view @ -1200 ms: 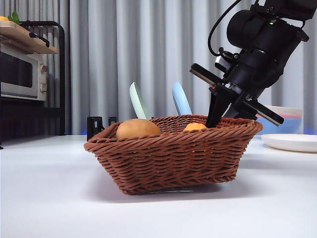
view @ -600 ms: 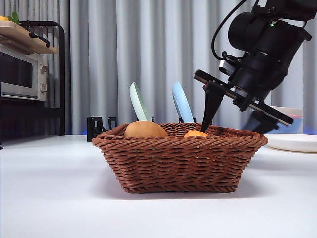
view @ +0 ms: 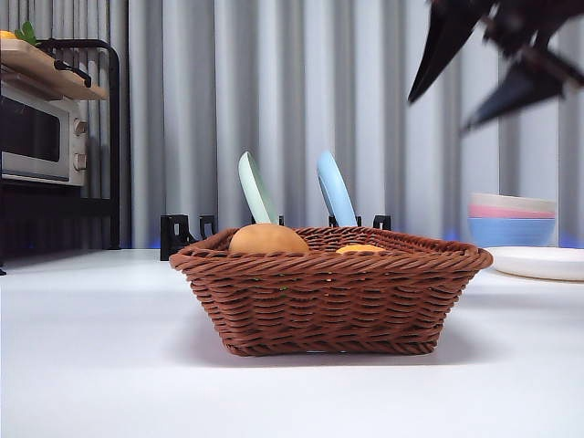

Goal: Pick up the basket,pick up the corn from the table,pick up the potato from the table,pick up the cucumber from the table,put all items into the basket

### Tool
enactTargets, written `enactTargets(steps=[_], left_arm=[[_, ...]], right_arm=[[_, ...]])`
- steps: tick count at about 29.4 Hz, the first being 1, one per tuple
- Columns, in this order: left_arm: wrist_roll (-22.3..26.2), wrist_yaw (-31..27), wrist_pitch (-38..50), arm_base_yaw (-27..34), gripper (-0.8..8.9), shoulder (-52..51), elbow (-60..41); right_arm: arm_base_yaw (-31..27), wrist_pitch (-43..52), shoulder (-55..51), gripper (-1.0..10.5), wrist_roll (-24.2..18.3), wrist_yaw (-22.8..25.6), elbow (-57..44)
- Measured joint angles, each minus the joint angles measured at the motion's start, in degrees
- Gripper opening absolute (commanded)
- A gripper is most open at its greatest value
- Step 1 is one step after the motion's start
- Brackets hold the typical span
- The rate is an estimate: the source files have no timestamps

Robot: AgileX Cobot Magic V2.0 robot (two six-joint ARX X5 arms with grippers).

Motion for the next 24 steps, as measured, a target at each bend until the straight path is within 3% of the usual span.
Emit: enactTargets(steps=[4,9,12,18,24], left_arm=[[1.0,0.0,2.2,0.0,-0.09,0.0,0.0],[2.0,0.0,3.9,0.0,-0.09,-1.6,-3.3],[2.6,0.0,7.9,0.0,-0.08,-4.7,-8.7],[2.8,-0.7,22.1,0.0,-0.08,-17.0,-27.5],[2.8,-3.5,33.0,0.0,-0.09,-32.8,-52.4]], right_arm=[[0.0,0.0,-5.0,-0.2,-3.7,1.9,0.0],[1.5,0.0,-9.5,-0.2,-7.9,11.7,0.0],[3.4,0.2,-12.2,-0.2,-9.0,13.5,0.0],[7.1,4.0,-19.4,-0.2,-10.0,14.2,-3.8],[11.6,9.0,-29.2,-0.2,-10.2,21.9,-15.4]])
